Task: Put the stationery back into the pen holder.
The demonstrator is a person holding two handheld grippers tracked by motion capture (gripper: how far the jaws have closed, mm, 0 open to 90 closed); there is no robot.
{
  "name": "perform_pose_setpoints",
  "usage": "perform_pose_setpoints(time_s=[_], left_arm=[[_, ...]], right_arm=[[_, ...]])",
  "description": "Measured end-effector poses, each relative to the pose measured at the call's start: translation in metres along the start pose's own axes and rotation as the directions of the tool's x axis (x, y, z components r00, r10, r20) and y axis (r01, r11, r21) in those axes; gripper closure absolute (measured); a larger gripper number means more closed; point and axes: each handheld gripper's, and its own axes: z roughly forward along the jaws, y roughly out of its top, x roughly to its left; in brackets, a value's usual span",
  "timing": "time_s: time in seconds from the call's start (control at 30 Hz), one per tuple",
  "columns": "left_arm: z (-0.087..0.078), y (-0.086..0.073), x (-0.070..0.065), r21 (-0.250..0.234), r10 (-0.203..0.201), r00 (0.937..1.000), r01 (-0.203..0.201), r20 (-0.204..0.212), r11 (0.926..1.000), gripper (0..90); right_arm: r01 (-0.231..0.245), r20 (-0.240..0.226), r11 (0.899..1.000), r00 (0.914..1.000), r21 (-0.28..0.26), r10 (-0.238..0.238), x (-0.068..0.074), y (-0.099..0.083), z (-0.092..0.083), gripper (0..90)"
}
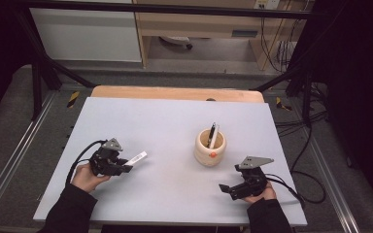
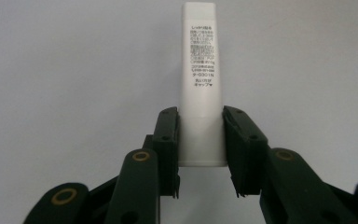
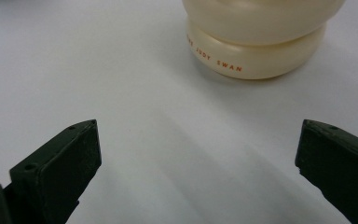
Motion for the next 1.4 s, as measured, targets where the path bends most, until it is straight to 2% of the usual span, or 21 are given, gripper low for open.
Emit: perform_pose_setpoints(time_s=[0.07, 0.4, 0.67, 0.87, 0.9, 0.93, 1.03, 1.07, 1.1, 1.4], left_arm=[[0.001, 0.002, -0.004, -0.001, 0.011, 0.9999, -0.011, 0.007, 0.9999, 67.1], [0.008, 0.013, -0.026, 0.002, 0.053, 0.9975, -0.053, 0.046, 0.9986, 67.1], [0.015, 0.022, -0.040, 0.009, 0.085, 0.9941, -0.085, 0.068, 0.9963, 67.1], [0.020, 0.027, -0.047, 0.020, 0.100, 0.9914, -0.102, 0.084, 0.9946, 67.1], [0.020, 0.027, -0.047, 0.020, 0.100, 0.9914, -0.102, 0.084, 0.9946, 67.1], [0.020, 0.027, -0.048, 0.022, 0.104, 0.9911, -0.106, 0.083, 0.9941, 67.1], [0.022, 0.028, -0.051, 0.029, 0.107, 0.9899, -0.110, 0.093, 0.9935, 67.1], [0.022, 0.028, -0.051, 0.029, 0.107, 0.9899, -0.110, 0.093, 0.9935, 67.1], [0.022, 0.028, -0.051, 0.028, 0.107, 0.9899, -0.110, 0.093, 0.9935, 67.1], [0.024, 0.032, -0.057, 0.036, 0.116, 0.9863, -0.121, 0.117, 0.9920, 67.1]], right_arm=[[0.030, 0.004, 1.000, 0.9995, 0.008, -0.030, 0.005, 0.002, 0.001, 1.0], [0.114, -0.001, 0.993, 0.9935, 0.015, -0.114, 0.021, 0.014, 0.007, 1.5], [0.178, -0.005, 0.984, 0.9841, 0.021, -0.177, 0.033, 0.025, 0.014, 1.6], [0.240, -0.004, 0.971, 0.9707, 0.017, -0.240, 0.046, 0.035, 0.020, 1.6], [0.240, -0.004, 0.971, 0.9707, 0.017, -0.240, 0.046, 0.035, 0.020, 1.6], [0.267, -0.004, 0.963, 0.9636, 0.020, -0.267, 0.051, 0.039, 0.023, 1.6], [0.303, -0.005, 0.953, 0.9531, 0.031, -0.303, 0.059, 0.046, 0.028, 1.6], [0.303, -0.005, 0.953, 0.9531, 0.031, -0.303, 0.059, 0.046, 0.028, 1.6], [0.325, -0.007, 0.945, 0.9458, 0.036, -0.325, 0.063, 0.051, 0.031, 1.6], [0.409, 0.002, 0.911, 0.9122, 0.057, -0.410, 0.078, 0.067, 0.047, 1.5]])
